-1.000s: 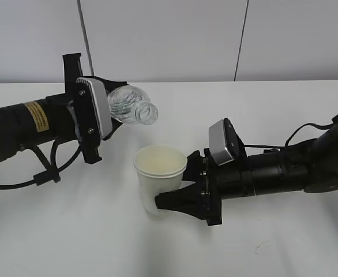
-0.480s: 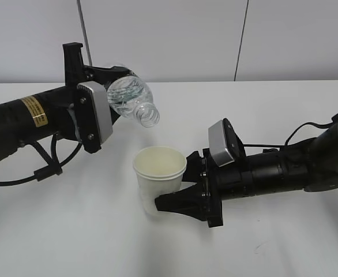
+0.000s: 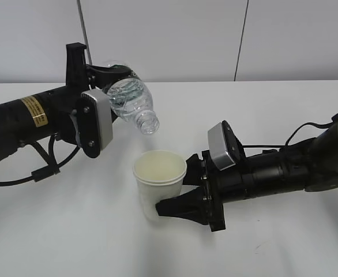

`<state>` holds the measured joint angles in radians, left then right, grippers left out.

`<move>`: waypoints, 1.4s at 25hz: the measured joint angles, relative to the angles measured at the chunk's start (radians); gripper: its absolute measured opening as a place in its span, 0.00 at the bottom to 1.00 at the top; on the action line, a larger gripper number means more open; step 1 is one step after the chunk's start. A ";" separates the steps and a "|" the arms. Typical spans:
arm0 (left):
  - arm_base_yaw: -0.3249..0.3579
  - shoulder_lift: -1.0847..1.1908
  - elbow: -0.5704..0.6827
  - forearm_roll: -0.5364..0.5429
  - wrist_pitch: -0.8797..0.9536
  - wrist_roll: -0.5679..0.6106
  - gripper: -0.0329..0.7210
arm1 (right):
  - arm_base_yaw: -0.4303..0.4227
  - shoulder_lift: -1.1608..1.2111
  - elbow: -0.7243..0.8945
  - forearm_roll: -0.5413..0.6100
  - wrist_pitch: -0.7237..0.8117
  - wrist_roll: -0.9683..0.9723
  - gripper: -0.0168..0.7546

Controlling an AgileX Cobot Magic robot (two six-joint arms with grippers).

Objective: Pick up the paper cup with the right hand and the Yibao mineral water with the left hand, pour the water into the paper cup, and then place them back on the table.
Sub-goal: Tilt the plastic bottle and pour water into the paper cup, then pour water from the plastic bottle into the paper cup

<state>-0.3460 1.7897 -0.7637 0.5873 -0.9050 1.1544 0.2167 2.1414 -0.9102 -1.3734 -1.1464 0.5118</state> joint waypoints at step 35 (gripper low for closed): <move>0.000 0.000 0.000 0.000 -0.026 0.117 0.54 | 0.000 0.000 -0.016 -0.125 0.000 0.000 0.69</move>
<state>-0.3460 1.7897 -0.7637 0.5873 -0.9307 1.2714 0.2167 2.1414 -0.9257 -1.4985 -1.1464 0.5123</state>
